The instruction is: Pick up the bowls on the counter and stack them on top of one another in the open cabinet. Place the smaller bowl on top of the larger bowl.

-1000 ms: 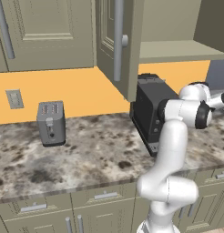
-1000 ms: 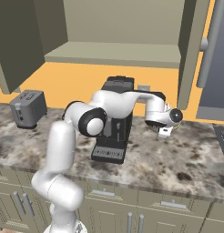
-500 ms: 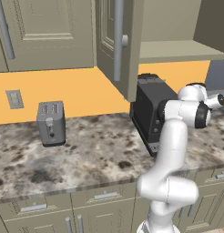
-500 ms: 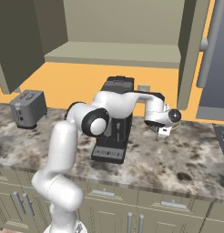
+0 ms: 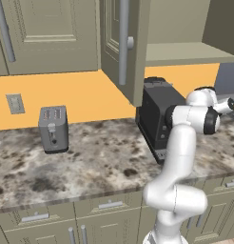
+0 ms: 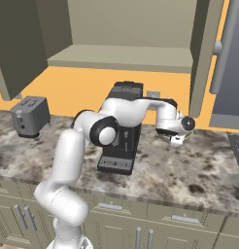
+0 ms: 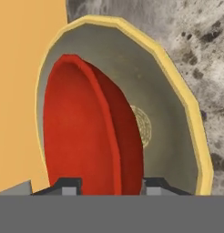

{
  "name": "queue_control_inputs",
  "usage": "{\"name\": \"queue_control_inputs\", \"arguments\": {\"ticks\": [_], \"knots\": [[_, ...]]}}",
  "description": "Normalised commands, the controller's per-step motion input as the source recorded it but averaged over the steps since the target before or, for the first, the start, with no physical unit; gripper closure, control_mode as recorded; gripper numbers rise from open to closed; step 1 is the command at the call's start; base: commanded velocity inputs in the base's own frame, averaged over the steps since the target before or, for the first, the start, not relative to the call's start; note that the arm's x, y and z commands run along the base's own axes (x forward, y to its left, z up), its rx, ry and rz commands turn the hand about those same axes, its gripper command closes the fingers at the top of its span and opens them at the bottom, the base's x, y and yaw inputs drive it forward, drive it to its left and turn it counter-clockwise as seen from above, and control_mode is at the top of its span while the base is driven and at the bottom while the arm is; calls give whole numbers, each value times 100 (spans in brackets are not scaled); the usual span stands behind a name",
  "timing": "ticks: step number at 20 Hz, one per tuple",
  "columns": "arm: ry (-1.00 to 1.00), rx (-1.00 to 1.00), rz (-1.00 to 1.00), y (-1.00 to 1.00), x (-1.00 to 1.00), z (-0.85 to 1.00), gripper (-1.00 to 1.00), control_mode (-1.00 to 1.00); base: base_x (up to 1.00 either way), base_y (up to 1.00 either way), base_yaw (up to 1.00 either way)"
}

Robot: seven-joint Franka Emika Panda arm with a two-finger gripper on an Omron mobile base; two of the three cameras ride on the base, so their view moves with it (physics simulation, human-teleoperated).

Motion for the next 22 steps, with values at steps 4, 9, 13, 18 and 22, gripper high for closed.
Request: {"name": "queue_control_inputs", "arguments": {"ticks": [4,9,13,18,22], "knots": [[2,0,0,0,15,-19,-100,-100,0,0,0],[1,0,0,0,9,-5,-100,-100,0,0,0],[0,0,0,0,-2,18,-100,-100,0,0,0],[0,0,0,-1,-12,31,-100,-100,0,0,0],[0,0,0,0,-15,32,-100,-100,0,0,0]]}}
